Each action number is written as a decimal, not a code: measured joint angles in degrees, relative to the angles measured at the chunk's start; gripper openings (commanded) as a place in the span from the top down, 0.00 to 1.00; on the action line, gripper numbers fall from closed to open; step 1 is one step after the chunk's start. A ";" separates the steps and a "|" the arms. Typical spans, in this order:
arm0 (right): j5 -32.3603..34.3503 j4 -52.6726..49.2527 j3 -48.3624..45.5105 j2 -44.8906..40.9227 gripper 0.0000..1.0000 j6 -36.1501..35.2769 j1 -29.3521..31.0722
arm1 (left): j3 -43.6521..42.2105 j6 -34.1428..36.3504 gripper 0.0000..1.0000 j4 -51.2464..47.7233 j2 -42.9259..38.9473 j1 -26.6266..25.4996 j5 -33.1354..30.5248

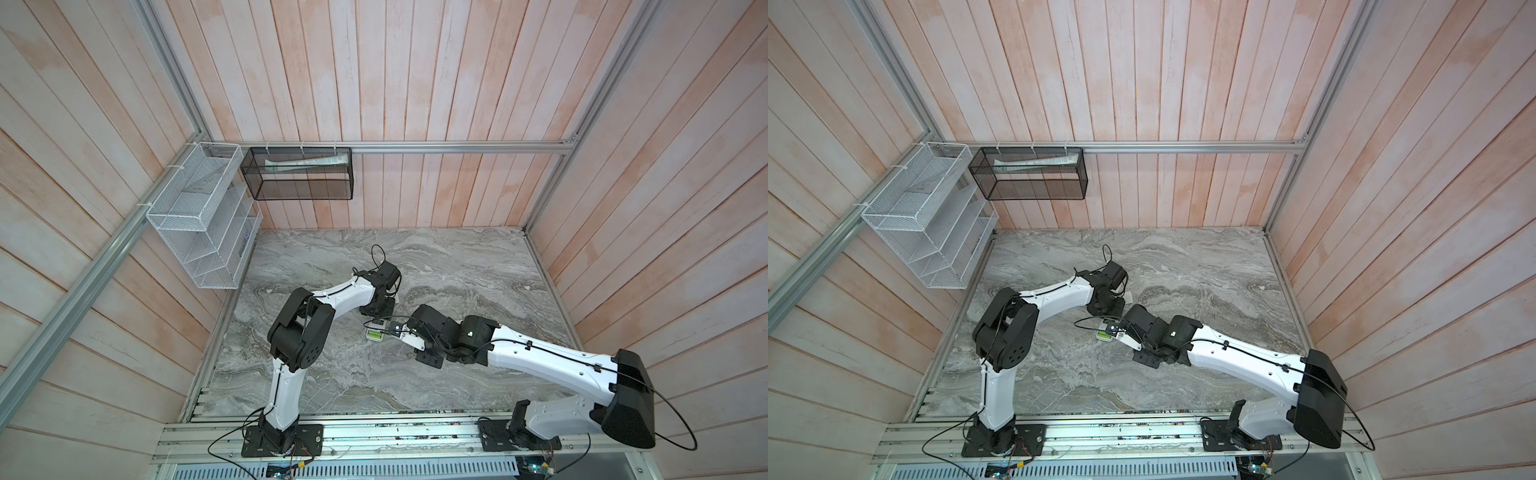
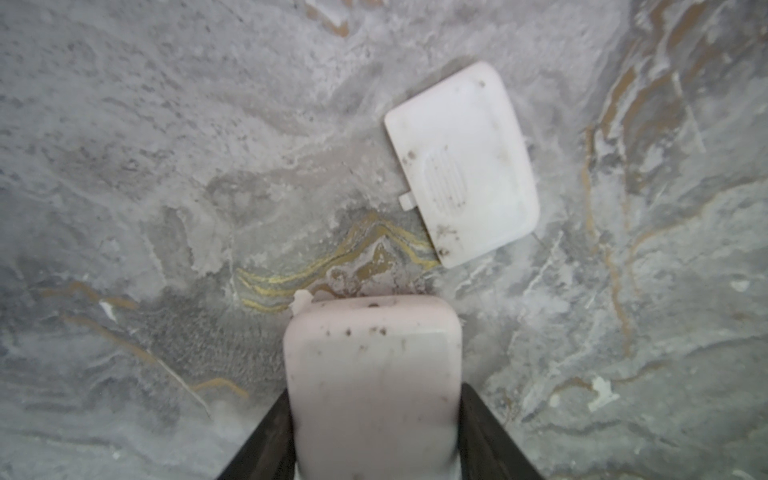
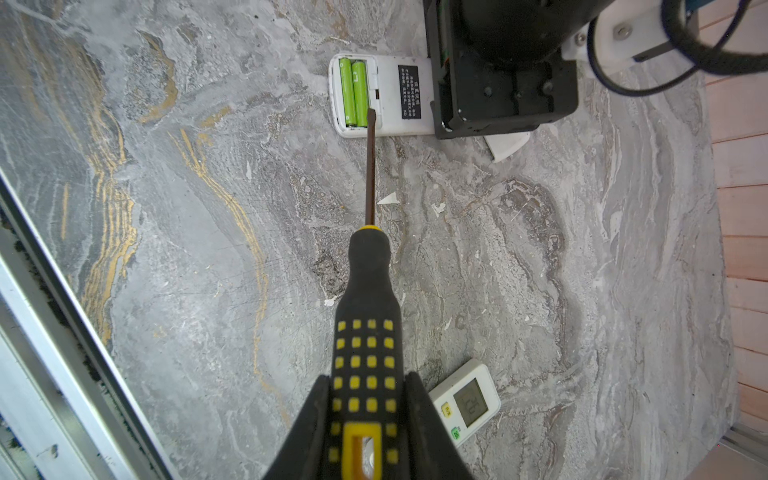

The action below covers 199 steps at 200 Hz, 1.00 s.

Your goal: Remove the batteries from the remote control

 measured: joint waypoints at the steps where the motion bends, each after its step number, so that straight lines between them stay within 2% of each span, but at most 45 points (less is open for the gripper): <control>1: 0.02 0.00 0.00 0.00 1.00 0.00 0.00 | 0.00 0.00 0.50 0.00 0.00 0.00 -0.02; 199: 3.10 -0.74 1.22 3.37 1.00 -2.58 1.40 | 1.42 0.81 0.51 -2.93 0.57 -1.01 -4.24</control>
